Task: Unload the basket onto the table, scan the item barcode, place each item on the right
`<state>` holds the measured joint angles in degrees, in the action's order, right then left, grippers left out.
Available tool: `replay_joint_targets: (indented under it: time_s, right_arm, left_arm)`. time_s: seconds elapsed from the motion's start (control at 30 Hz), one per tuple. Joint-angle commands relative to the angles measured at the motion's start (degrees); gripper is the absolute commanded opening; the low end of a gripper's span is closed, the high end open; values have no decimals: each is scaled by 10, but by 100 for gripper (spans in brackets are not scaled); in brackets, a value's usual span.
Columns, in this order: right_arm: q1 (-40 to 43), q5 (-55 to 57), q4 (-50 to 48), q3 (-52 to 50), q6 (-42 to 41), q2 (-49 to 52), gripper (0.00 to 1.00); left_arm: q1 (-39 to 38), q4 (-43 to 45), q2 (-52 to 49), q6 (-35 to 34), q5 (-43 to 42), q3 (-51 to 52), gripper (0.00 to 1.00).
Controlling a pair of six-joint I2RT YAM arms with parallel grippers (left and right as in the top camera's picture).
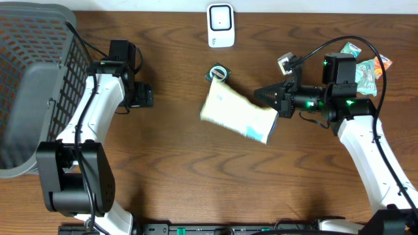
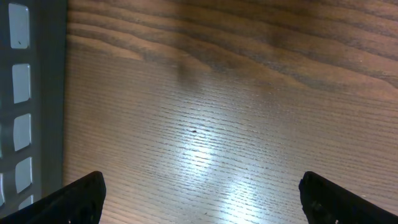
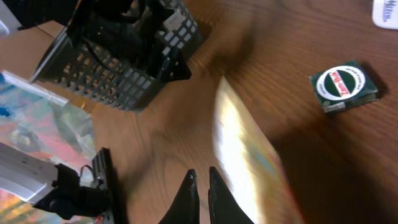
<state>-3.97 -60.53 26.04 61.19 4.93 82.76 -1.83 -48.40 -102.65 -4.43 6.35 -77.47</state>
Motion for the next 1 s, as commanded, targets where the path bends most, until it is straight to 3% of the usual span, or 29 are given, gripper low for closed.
replay_joint_targets:
  time_s: [0.0,0.13,0.23,0.27,0.3,0.43,0.6,0.97]
  right_arm:
    - [2,-20,6,10,-21,-7,1]
    - [1,131,64,10,-24,-7,5]
    - [-2,231,121,10,-53,-6,56]
    - [-3,258,142,10,-64,-6,91]
    - [-4,291,160,10,-82,-5,99]
    - [-4,414,191,2,-195,6,99]
    - [-4,428,122,-40,-264,43,99]
    - [-13,352,32,-45,-263,185,99]
  left_arm:
    - [0,-2,0,3,3,2,98]
    - [0,-2,0,3,4,2,98]
    - [0,-2,0,3,4,2,98]
    - [0,-2,0,3,4,2,98]
    - [0,-2,0,3,3,2,97]
    - [0,-2,0,3,3,2,98]
    - [0,-2,0,3,3,2,98]
    - [0,-2,0,3,4,2,98]
